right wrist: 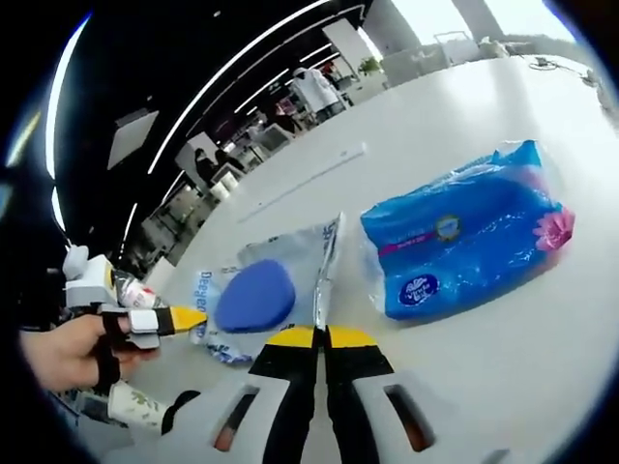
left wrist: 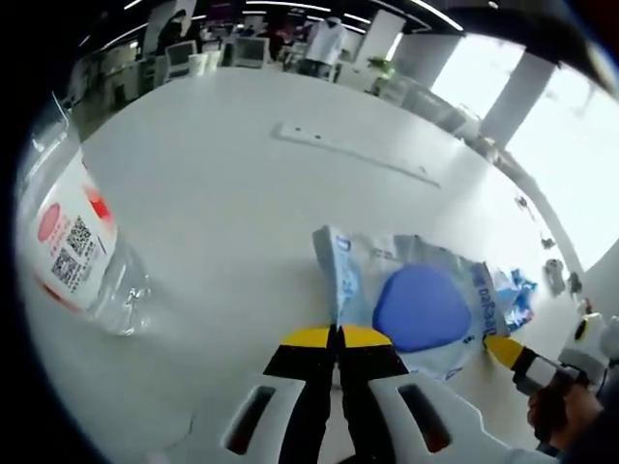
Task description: Arrange the tabletop items into an orderly group along one side of the table until the central work area is clear of visible clutter.
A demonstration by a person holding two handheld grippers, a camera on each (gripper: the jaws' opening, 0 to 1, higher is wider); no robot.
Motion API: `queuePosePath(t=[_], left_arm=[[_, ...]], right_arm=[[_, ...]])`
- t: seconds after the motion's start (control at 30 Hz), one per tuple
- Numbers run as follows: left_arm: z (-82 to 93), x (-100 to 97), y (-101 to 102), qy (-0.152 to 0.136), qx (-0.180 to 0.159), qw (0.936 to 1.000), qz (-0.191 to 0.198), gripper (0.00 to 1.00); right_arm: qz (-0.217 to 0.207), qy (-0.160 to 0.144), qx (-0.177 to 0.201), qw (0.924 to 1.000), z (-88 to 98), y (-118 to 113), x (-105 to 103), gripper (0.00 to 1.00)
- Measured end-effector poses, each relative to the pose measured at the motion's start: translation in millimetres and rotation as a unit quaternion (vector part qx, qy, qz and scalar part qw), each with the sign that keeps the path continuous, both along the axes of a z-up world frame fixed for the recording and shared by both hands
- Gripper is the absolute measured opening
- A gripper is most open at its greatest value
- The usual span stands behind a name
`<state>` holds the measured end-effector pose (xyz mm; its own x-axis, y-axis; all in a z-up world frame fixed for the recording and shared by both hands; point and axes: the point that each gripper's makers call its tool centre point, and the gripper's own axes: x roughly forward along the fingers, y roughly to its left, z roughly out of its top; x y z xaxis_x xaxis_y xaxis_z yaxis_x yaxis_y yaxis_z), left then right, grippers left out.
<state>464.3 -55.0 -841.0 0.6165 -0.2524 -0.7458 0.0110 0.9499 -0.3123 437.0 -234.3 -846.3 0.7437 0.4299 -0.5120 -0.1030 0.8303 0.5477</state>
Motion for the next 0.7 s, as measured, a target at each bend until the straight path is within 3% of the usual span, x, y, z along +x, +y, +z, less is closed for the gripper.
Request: queuePosePath(t=[0.2,0.33,0.43,0.53,0.6,0.7], left_arm=[[-1.2,-0.2,0.0,-0.001,0.004,1.0,0.001,0.0],[-3.1,-1.0,1.2,0.007,-0.023,0.9994,0.026,0.0],[-3.5,-1.3,-1.2,0.001,-0.017,0.9998,0.013,0.12],[2.1,-0.4,-7.6,-0.009,-0.044,0.9987,0.024,0.22],[9.0,1.9,-13.4,-0.021,-0.059,0.9978,0.021,0.32],[18.6,3.4,-17.7,-0.035,-0.054,0.9979,0.008,0.38]], right_arm=[[-0.003,-0.003,0.0,1.0,0.1,-0.2,1.8,0.0],[0.001,-0.007,0.005,1.0,0.3,-2.0,3.8,0.0],[0.016,-0.013,-0.007,0.9998,2.6,1.9,3.4,0.03],[0.031,-0.013,0.011,0.9994,6.7,9.9,3.7,0.11],[0.047,-0.019,0.003,0.9987,9.2,12.7,3.2,0.16],[0.074,-0.028,-0.01,0.9968,12.4,18.4,-0.2,0.26]])
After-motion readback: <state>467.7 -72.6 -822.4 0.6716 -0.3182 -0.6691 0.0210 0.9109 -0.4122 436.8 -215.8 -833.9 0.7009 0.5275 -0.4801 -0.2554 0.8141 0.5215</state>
